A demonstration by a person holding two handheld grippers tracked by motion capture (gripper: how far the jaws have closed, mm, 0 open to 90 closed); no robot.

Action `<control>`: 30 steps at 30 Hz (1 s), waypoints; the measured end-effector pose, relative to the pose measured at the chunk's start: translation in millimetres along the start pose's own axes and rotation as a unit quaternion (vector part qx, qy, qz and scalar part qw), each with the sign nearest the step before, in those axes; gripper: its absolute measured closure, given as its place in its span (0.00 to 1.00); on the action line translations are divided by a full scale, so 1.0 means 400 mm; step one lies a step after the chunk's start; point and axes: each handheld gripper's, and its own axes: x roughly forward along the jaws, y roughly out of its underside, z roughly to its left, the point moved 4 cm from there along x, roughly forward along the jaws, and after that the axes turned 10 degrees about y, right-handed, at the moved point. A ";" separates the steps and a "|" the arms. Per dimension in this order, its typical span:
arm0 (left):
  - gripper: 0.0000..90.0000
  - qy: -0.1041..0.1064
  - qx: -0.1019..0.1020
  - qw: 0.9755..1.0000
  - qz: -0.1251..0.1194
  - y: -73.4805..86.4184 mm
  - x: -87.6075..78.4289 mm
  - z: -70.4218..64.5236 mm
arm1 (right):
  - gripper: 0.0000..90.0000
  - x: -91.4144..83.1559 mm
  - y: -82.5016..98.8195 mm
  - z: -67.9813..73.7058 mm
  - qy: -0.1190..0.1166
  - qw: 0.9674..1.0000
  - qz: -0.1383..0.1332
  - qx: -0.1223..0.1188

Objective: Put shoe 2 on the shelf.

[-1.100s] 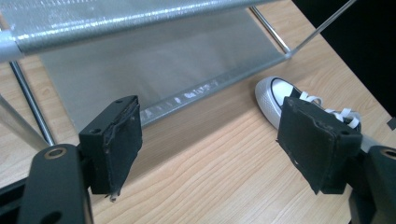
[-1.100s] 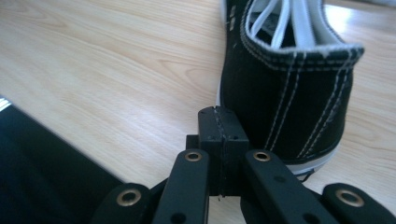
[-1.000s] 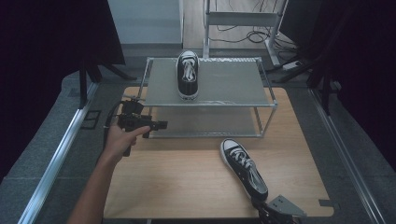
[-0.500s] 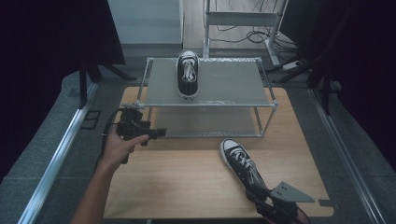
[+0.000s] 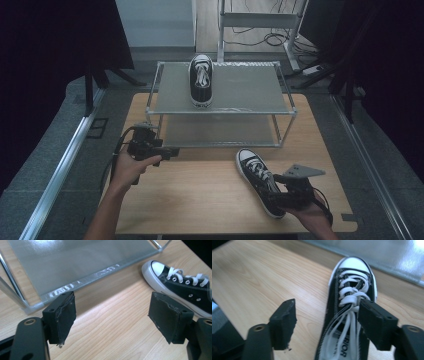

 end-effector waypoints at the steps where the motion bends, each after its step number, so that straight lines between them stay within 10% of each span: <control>1: 0.25 0.000 0.000 1.000 0.002 0.004 0.004 0.001 | 0.29 0.011 -0.005 -0.006 0.005 1.000 0.009 -0.001; 10: 0.25 0.000 -0.003 1.000 0.011 0.026 0.025 0.007 | 0.21 0.101 -0.017 -0.031 0.028 0.996 0.086 -0.014; 30: 0.25 -0.002 -0.008 1.000 0.017 0.033 0.034 0.016 | 0.14 0.201 -0.017 -0.035 0.046 0.985 0.165 -0.032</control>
